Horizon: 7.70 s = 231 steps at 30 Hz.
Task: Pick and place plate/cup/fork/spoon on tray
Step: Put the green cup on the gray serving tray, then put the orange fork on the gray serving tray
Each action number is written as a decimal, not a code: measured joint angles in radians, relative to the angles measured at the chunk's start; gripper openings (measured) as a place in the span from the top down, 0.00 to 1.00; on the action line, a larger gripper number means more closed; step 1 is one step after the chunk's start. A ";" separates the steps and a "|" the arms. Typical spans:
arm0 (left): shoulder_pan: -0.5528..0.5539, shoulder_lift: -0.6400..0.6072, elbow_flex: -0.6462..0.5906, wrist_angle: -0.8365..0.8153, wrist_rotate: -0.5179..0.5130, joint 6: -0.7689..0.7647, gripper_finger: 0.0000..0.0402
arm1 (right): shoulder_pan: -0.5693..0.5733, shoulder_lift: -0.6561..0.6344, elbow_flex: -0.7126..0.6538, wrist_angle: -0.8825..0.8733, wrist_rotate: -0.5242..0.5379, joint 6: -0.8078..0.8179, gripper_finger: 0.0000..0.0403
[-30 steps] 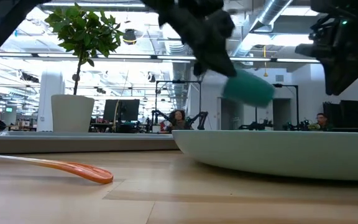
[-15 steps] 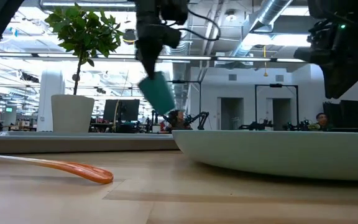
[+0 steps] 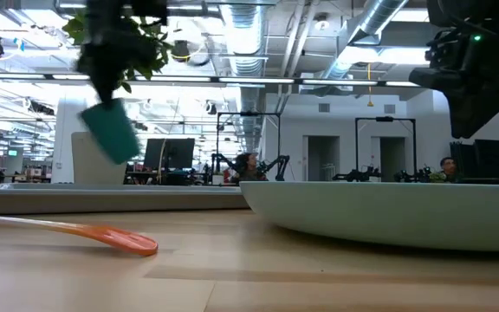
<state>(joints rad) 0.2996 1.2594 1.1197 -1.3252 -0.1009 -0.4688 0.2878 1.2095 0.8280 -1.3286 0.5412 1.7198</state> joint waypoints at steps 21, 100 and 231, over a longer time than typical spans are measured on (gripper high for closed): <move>0.008 -0.080 -0.242 -0.068 -0.004 -0.106 1.00 | -0.042 0.000 0.000 0.064 0.038 -0.106 0.77; 0.140 0.069 -0.184 -0.106 -0.127 0.218 0.69 | -0.042 0.000 0.000 0.088 0.059 -0.125 0.77; -0.244 -0.294 -0.317 0.859 0.122 -0.426 0.51 | 0.288 0.143 -0.282 0.940 -0.202 -0.024 0.53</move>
<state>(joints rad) 0.0559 0.9657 0.8032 -0.4663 0.0214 -0.8947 0.5758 1.3521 0.5461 -0.3890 0.3393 1.6955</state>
